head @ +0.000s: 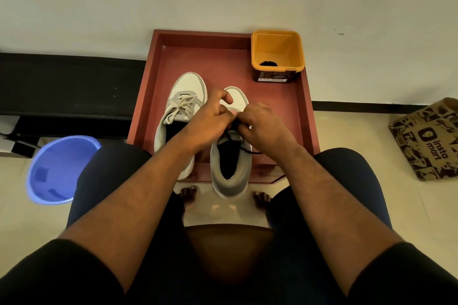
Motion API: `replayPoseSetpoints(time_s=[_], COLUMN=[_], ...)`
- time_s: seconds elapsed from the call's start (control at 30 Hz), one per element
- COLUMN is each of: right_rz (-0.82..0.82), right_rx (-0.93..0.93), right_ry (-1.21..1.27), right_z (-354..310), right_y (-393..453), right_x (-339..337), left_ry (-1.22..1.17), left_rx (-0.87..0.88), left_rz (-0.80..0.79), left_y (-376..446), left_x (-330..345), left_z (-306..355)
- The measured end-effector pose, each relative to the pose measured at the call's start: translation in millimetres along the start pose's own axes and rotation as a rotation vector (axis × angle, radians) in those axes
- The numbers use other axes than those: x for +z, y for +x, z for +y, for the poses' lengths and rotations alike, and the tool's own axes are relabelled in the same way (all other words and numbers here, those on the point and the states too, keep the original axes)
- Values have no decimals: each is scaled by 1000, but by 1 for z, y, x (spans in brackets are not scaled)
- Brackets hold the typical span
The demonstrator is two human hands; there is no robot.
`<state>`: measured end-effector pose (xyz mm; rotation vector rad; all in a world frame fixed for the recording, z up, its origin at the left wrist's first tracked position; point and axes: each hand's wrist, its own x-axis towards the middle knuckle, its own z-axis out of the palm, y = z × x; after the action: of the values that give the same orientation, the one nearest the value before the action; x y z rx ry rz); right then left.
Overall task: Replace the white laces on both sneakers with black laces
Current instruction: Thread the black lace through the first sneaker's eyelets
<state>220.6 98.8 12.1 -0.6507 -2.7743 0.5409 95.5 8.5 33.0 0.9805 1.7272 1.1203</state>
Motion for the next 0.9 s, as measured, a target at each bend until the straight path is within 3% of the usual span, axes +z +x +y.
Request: replayPoseSetpoints(time_s=[0.07,0.13,0.23,0.33,0.43,0.63,0.9], right_rz=[-19,-54,-137,-90,-42,-30,-18], right_rx=[6,126,474,598,614,595,618], right_ry=[100,318,852,1150,1214,1260,1187], right_z=[2,6,13,14,13,15,12], right_y=[-3,-5,-6,-6,-6,-8,-7], right_x=[-3,-5,-1,5,6,10,7], left_ry=[66,79,83,94,179,375,504], left_rx=[64,126,205,231,270,332,354], left_rz=[-123,-186,-100,60,197,156,299], left_y=[0,1,2,4,3,-3,-14], left_x=[-10,-16,-11,-2,0,5,5], left_z=[-5,-12,-17,-24,-28,-35,-14])
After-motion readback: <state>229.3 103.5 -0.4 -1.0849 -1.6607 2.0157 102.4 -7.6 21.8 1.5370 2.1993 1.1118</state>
